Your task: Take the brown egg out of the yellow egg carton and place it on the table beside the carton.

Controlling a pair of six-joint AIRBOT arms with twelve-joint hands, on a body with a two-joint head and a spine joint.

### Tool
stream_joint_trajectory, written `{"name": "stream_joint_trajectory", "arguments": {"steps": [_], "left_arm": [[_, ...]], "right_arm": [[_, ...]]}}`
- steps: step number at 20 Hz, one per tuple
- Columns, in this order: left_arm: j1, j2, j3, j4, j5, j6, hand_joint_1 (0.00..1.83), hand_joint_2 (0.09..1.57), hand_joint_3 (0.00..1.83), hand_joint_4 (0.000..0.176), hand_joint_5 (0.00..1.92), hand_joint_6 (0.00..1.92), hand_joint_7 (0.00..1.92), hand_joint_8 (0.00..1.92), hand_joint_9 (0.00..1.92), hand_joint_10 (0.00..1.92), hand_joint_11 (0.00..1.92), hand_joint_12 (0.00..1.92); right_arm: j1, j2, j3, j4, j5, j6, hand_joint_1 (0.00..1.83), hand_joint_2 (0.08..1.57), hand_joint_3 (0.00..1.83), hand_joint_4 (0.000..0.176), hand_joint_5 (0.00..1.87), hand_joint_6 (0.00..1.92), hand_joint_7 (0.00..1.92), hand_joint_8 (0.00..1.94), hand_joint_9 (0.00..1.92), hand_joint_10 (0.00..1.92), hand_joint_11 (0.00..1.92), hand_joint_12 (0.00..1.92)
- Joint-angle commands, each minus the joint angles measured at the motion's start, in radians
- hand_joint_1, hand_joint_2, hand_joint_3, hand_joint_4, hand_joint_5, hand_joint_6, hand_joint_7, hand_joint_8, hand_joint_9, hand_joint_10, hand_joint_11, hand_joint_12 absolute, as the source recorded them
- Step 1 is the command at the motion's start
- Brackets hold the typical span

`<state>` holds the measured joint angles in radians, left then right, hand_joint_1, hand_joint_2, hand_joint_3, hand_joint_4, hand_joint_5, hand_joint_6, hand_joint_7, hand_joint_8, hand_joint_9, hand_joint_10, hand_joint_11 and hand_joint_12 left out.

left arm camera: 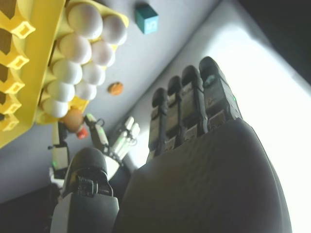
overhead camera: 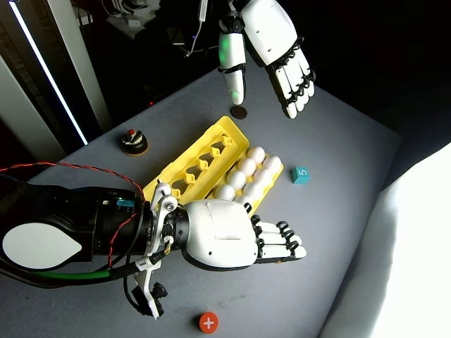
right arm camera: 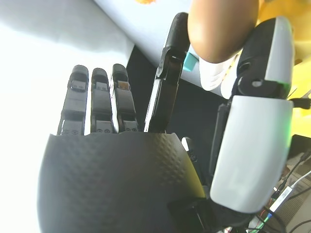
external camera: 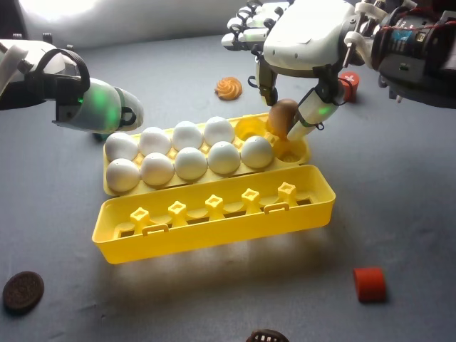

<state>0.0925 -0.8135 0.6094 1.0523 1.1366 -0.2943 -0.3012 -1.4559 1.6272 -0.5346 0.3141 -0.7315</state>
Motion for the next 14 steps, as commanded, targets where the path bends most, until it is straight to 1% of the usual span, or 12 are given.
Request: {"name": "stream_joint_trajectory", "arguments": {"steps": [1,2,3,7,9,10,11,14], "left_arm": [[-0.005,0.002,-0.001,0.085,-0.005,-0.003,0.00,1.23,0.00,0.000,0.13,0.00,0.12,0.00,0.10,0.00,0.00,0.17],[-0.005,0.002,-0.001,0.085,-0.005,-0.003,0.00,1.23,0.00,0.000,0.13,0.00,0.12,0.00,0.10,0.00,0.00,0.17],[-0.005,0.002,-0.001,0.085,-0.005,-0.003,0.00,1.23,0.00,0.000,0.12,0.00,0.12,0.00,0.10,0.00,0.00,0.19],[-0.005,0.002,-0.002,0.085,-0.005,-0.003,0.00,1.23,0.00,0.000,0.11,0.00,0.11,0.00,0.09,0.00,0.00,0.17],[-0.005,0.002,-0.001,0.085,-0.005,-0.003,0.00,1.23,0.00,0.000,0.11,0.00,0.12,0.00,0.10,0.00,0.00,0.17],[-0.005,0.002,-0.001,0.085,-0.005,-0.003,0.00,1.23,0.00,0.000,0.12,0.00,0.13,0.00,0.11,0.00,0.00,0.20],[-0.005,0.002,-0.001,0.085,-0.005,-0.003,0.00,1.22,0.00,0.000,0.13,0.00,0.16,0.01,0.13,0.01,0.00,0.25],[-0.005,0.001,-0.001,0.085,-0.004,-0.003,0.00,1.23,0.00,0.000,0.14,0.00,0.17,0.01,0.15,0.01,0.00,0.29]], "right_arm": [[0.019,0.005,0.005,0.024,0.093,-0.001,1.07,1.02,0.00,0.176,1.19,0.64,0.10,0.00,0.00,0.00,0.00,0.00],[0.020,0.005,0.005,0.024,0.093,-0.001,1.07,1.02,0.00,0.176,1.19,0.64,0.10,0.00,0.00,0.00,0.00,0.00],[0.021,0.005,0.005,0.024,0.093,-0.001,1.08,1.01,0.00,0.176,1.22,0.59,0.12,0.00,0.00,0.00,0.00,0.00],[0.028,0.006,0.005,0.024,0.093,-0.001,1.08,1.01,0.00,0.176,1.23,0.59,0.13,0.01,0.00,0.00,0.00,0.00],[0.038,0.009,0.005,0.024,0.088,-0.002,1.08,1.00,0.00,0.176,1.24,0.55,0.14,0.00,0.00,0.00,0.00,0.00],[0.046,0.013,0.004,0.024,0.078,-0.001,1.09,0.99,0.00,0.176,1.28,0.49,0.15,0.00,0.00,0.00,0.00,0.00],[0.054,0.019,0.004,0.024,0.071,-0.001,1.10,0.99,0.00,0.176,1.29,0.48,0.14,0.00,0.00,0.00,0.00,0.00],[0.068,0.040,0.001,0.024,0.058,-0.001,1.09,0.99,0.00,0.176,1.29,0.47,0.14,0.00,0.00,0.00,0.00,0.00]]}}
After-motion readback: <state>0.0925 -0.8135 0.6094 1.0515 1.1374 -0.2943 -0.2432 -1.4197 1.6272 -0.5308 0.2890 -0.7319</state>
